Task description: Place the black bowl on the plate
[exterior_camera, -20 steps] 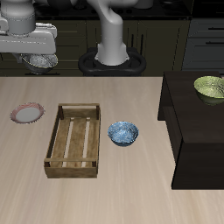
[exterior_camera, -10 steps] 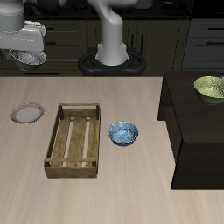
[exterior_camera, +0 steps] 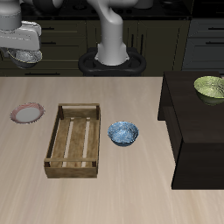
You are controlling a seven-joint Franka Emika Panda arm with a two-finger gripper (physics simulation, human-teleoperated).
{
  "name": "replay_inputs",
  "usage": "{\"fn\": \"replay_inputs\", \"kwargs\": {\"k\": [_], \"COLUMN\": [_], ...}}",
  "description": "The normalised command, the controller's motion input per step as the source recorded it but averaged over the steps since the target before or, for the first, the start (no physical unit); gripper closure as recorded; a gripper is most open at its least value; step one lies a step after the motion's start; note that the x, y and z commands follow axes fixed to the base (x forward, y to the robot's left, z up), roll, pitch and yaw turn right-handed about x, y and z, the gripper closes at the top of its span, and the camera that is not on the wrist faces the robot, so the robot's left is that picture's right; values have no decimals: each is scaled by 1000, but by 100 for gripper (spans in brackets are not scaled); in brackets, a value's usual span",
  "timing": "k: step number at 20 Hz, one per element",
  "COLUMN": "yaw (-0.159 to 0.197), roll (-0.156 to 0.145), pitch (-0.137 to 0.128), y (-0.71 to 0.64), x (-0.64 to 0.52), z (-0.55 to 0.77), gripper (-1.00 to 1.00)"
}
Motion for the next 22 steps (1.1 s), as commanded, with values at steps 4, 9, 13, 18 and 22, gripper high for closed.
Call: {"fn": "replay_inputs", "kwargs": {"k": [4,9,13,18,22], "yaw": [-29,-20,-22,-17,-28], "roll": [11,15,20,-2,-16], "pitch": [-8,-14,-44,-4,-8], "y": [19,2,-34,-75,-119], "x": [-224,-217,-277,-85,-31], "z": [-59,-42,39,-82,-217], "gripper": [100,100,100,100,100]}}
